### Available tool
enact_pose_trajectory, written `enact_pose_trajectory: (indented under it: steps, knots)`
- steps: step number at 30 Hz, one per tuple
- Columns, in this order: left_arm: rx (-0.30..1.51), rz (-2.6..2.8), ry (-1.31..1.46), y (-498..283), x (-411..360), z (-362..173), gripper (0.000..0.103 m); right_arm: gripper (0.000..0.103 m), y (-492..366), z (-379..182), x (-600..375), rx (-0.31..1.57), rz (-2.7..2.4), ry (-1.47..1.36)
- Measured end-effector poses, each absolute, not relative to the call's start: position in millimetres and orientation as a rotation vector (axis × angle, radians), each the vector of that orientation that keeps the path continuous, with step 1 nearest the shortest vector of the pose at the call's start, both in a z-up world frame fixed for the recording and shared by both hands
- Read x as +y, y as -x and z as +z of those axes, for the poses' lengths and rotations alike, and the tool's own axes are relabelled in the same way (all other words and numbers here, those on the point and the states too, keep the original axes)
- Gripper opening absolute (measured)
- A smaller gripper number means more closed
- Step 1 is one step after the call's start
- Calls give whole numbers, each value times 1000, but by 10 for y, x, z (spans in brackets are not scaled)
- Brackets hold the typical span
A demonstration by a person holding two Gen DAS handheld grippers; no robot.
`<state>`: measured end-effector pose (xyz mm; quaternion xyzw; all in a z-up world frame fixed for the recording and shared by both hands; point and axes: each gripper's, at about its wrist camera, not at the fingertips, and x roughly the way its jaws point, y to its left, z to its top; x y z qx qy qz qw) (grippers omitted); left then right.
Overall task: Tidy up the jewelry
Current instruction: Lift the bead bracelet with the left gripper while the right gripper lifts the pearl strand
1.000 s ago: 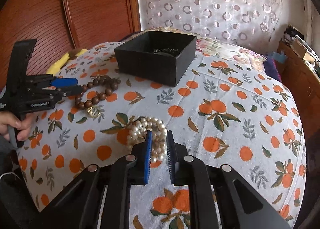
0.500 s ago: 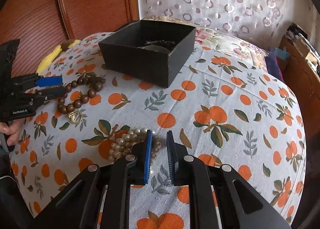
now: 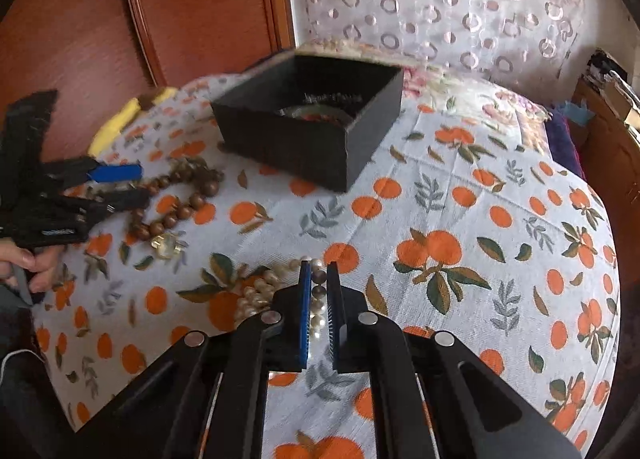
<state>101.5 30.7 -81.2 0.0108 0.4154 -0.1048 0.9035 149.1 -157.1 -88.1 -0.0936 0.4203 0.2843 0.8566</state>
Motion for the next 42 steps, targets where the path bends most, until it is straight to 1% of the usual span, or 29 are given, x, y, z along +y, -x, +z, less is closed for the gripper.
enact_pose_trajectory:
  steps: [3,5,7,8,10,11,16,24,31,42]
  knots:
    - [875,-222,-10,-1067,297,-812,53,9,-1375,-724,-1596,823,598,194]
    - [874,-230,-1,-1100,280,-789,46,9,-1315,-619,-1596,788,596,197]
    - [875,-235,-6,-1128,237,-778,33,9,-1276,-523,-1600,765,598,195]
    - [878,-240,-9,-1141,227,-777,30,9,-1268,-494,-1598,759,599,194]
    - [892,-250,-22,-1161,182,-802,14,9,-1248,-428,-1597,745,602,192]
    - [892,-258,-24,-1161,181,-803,12,9,-1242,-408,-1605,741,603,190]
    - [870,-274,-32,-1124,132,-722,12,9,-1188,-298,-1598,717,606,191]
    - [739,-307,-24,-1010,8,-225,12,9,-1149,-40,-1628,654,592,176]
    - [668,-325,-29,-1021,-115,81,12,9,-1174,189,-1663,604,586,160]
    - [620,-316,-45,-1112,-165,327,12,9,-1213,498,-1649,534,580,159]
